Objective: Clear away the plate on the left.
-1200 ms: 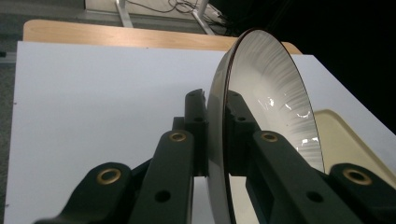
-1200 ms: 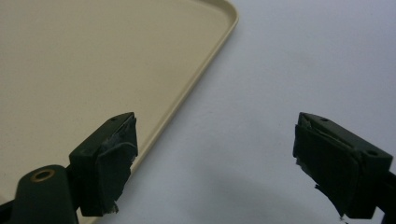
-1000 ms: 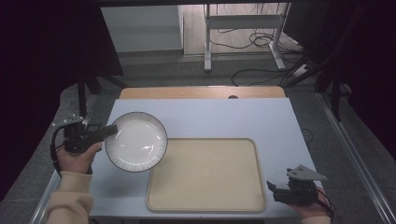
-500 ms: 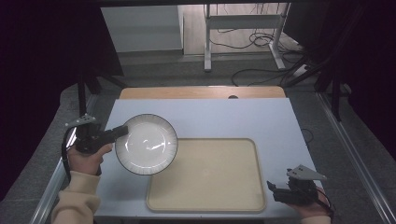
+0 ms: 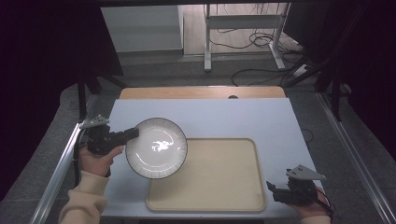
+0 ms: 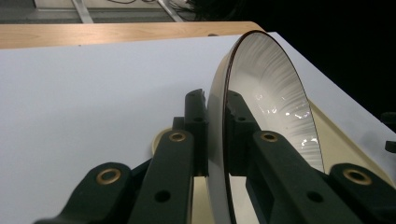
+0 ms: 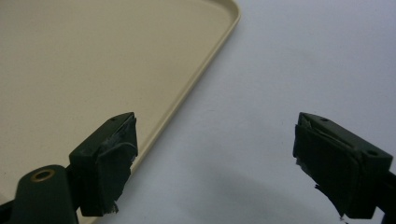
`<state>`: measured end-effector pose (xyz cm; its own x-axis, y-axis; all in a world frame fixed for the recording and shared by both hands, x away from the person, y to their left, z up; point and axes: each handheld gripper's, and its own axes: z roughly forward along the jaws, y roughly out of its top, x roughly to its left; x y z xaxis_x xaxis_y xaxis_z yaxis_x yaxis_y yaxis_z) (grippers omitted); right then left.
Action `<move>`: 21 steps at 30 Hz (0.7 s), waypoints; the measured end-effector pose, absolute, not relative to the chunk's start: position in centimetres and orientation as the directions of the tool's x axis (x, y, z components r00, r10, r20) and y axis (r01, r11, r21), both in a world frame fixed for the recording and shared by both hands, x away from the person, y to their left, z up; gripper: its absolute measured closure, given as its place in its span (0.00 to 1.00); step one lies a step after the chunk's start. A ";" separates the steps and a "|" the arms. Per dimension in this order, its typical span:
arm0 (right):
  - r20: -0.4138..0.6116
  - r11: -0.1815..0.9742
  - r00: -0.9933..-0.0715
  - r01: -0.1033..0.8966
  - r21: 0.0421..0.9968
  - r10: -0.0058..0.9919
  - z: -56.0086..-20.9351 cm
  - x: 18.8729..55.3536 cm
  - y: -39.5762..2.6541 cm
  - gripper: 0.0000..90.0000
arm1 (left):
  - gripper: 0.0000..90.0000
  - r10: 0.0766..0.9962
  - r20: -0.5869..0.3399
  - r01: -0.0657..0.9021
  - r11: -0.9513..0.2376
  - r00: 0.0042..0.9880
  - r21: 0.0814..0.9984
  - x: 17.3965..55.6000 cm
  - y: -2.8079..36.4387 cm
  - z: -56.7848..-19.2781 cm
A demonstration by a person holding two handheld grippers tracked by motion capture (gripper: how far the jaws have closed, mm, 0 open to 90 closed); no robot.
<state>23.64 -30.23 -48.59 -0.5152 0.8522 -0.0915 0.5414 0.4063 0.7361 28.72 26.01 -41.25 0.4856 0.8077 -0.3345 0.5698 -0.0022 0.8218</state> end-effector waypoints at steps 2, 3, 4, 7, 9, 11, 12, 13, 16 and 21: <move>-0.092 0.407 -0.516 0.541 0.736 0.852 -48.6 23.7 -30.2 0.16 | 0.92 0.803 -0.337 0.574 -0.007 0.492 0.819 28.8 25.6 -41.4; -0.093 0.409 -0.516 0.542 0.734 0.851 -48.6 23.7 -30.2 0.16 | 0.92 0.800 -0.339 0.576 -0.010 0.495 0.818 28.9 25.5 -41.5; -0.092 0.408 -0.516 0.542 0.734 0.851 -48.6 23.7 -30.2 0.16 | 0.92 0.799 -0.340 0.579 -0.013 0.497 0.815 28.9 25.3 -41.5; -0.089 0.409 -0.521 0.541 0.735 0.849 -48.6 23.7 -30.2 0.16 | 0.92 0.796 -0.335 0.580 -0.025 0.504 0.814 29.0 24.7 -41.7; -0.090 0.412 -0.524 0.540 0.734 0.847 -48.7 23.7 -30.2 0.16 | 0.92 0.793 -0.333 0.583 -0.034 0.510 0.812 29.1 24.4 -41.7; -0.090 0.412 -0.524 0.540 0.734 0.847 -48.7 23.7 -30.2 0.16 | 0.92 0.790 -0.333 0.585 -0.039 0.514 0.810 29.1 24.0 -41.8; -0.090 0.413 -0.524 0.541 0.733 0.847 -48.6 23.7 -30.2 0.16 | 0.92 0.789 -0.333 0.585 -0.041 0.516 0.810 29.1 23.9 -41.8; -0.090 0.413 -0.524 0.541 0.733 0.847 -48.6 23.7 -30.2 0.16 | 0.92 0.789 -0.328 0.582 -0.046 0.520 0.812 29.1 23.7 -41.9; -0.091 0.413 -0.524 0.541 0.732 0.847 -48.7 23.7 -30.2 0.16 | 0.92 0.785 -0.326 0.582 -0.053 0.526 0.811 29.2 23.1 -42.1; -0.090 0.416 -0.529 0.539 0.733 0.844 -48.7 23.7 -30.2 0.16 | 0.92 0.779 -0.326 0.590 -0.069 0.536 0.805 29.3 22.2 -42.5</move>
